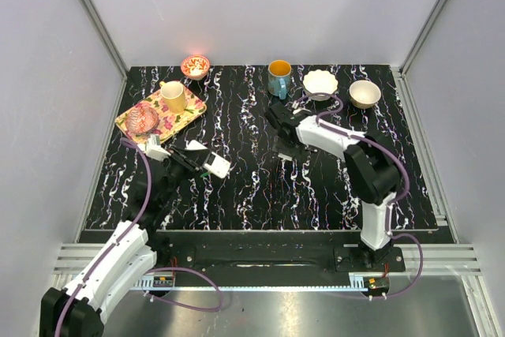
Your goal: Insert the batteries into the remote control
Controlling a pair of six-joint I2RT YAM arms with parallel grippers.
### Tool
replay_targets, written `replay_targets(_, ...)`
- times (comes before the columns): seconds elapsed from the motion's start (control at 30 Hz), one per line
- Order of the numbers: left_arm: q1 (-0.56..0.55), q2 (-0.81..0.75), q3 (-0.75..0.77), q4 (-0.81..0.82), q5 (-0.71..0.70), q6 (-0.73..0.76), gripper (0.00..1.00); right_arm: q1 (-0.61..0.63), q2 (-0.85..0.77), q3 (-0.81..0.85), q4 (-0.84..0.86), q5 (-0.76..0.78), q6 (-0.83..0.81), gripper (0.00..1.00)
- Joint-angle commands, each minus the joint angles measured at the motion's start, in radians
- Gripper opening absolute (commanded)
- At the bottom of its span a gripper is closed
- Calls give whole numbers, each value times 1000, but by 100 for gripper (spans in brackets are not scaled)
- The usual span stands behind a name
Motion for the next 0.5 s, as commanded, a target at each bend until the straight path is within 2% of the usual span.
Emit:
replay_targets(0.0, -19, 28, 30, 68, 40, 35, 0, -25, 67, 90, 24, -50, -73, 24)
replay_targets(0.13, -19, 74, 38, 82, 43, 9, 0, -68, 100, 106, 27, -95, -99, 36)
replay_targets(0.17, -19, 91, 40, 85, 43, 7, 0, -74, 100, 107, 27, -101, -111, 47)
replay_targets(0.27, -19, 114, 44, 93, 49, -4, 0, -81, 72, 99, 32, -109, -131, 64)
replay_targets(0.4, -19, 123, 56, 100, 41, 1, 0, -81, 9, 84, 37, -110, -135, 76)
replay_targets(0.47, -19, 129, 61, 108, 40, 5, 0, -81, -31, 74, 38, -115, -136, 78)
